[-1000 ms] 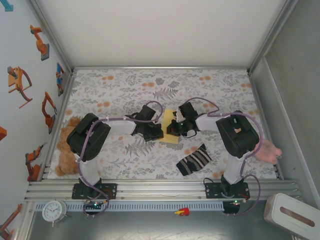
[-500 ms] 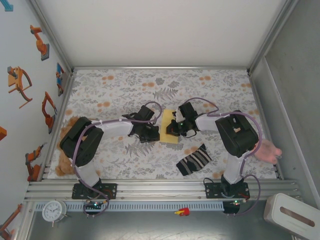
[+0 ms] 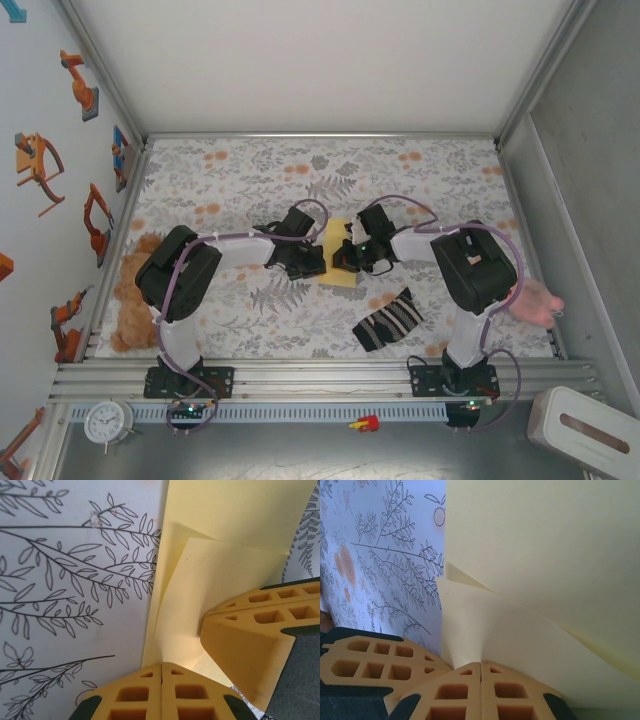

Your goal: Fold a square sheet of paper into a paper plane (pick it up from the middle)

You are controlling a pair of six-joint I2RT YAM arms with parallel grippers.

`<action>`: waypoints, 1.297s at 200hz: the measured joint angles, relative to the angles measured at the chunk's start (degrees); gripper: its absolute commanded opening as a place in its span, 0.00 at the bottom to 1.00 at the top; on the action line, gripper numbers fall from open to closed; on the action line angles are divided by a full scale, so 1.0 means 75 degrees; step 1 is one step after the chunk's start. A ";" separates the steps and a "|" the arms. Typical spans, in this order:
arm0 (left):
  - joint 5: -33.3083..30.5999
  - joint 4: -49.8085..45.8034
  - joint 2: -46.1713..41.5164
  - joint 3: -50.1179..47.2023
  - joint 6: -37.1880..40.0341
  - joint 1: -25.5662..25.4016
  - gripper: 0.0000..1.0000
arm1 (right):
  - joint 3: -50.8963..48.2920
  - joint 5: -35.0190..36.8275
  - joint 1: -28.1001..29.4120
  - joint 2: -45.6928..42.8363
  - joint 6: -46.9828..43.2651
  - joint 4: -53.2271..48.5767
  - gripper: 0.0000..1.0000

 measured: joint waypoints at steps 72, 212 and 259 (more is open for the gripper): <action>0.0012 0.0175 -0.0003 -0.0099 -0.0175 -0.0006 0.00 | 0.0009 -0.0402 -0.1276 0.0064 -0.0221 -0.0137 0.00; 0.0154 0.0510 -0.0052 0.0685 -0.0481 0.0076 0.30 | -0.1221 0.0641 -0.2037 -0.2343 0.0495 -0.0312 0.49; 0.0210 0.0883 0.0545 0.0915 -0.0667 0.0259 0.30 | -0.1463 0.0656 -0.1504 -0.2366 0.1087 -0.0169 0.48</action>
